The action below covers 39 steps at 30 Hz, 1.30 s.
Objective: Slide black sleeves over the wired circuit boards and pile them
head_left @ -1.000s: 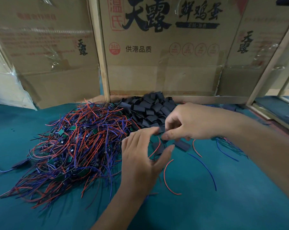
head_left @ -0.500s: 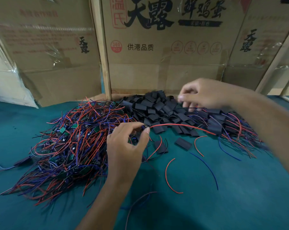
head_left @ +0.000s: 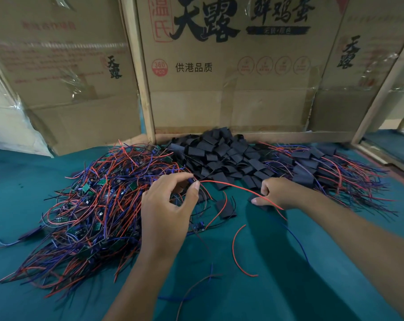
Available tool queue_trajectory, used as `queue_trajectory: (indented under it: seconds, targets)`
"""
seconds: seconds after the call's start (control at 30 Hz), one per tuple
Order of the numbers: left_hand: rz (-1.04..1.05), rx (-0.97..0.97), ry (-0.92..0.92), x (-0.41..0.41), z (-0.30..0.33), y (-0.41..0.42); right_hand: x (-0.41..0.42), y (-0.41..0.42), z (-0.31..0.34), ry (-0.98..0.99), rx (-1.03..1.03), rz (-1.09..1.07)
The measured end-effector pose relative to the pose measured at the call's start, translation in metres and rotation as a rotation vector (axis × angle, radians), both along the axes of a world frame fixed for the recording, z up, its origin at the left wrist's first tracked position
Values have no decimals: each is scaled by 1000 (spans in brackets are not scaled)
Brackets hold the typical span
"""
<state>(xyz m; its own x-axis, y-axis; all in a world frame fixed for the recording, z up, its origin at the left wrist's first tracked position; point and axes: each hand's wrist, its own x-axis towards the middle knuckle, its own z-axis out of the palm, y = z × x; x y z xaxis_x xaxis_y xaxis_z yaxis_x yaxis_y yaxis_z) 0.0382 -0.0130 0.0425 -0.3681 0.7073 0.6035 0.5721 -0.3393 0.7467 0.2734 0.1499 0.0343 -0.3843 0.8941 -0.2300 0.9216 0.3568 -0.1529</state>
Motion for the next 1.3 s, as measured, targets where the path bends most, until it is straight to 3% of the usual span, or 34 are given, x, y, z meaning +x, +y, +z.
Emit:
queue_trajectory:
  seconds: [0.13,0.2,0.27,0.3,0.43,0.5,0.6,0.7,0.77,0.97,1.13,1.3]
  targets:
    - [-10,-15,26,2,1,-1,0,-6,-4,29,62,-58]
    - [-10,-25,26,2,1,-2,3,-20,-8,77,258,-95]
    - [1,-33,11,3,1,-3,3,-48,-14,333,380,-98]
    - [10,-29,2,3,2,-4,0,-64,-17,519,311,-60]
    - [0,-23,20,11,5,-6,-31,-129,-20,1140,-337,135]
    - [-22,-22,32,15,3,-6,-47,-143,-18,1447,-562,147]
    - [-62,-39,17,19,0,-7,-60,-141,-6,1915,-777,37]
    - [-94,-49,58,22,0,-8,-57,-125,2,2204,-865,-127]
    - [-131,-52,104,24,1,-8,-52,-115,0,2212,-799,-134]
    - [-196,-129,310,25,2,-9,-33,-103,-7,1994,-556,-214]
    - [-248,-217,329,15,4,-8,-10,-95,-5,1852,-481,-354]
    - [-340,-332,349,5,5,-7,-5,-97,-5,1737,-412,-285]
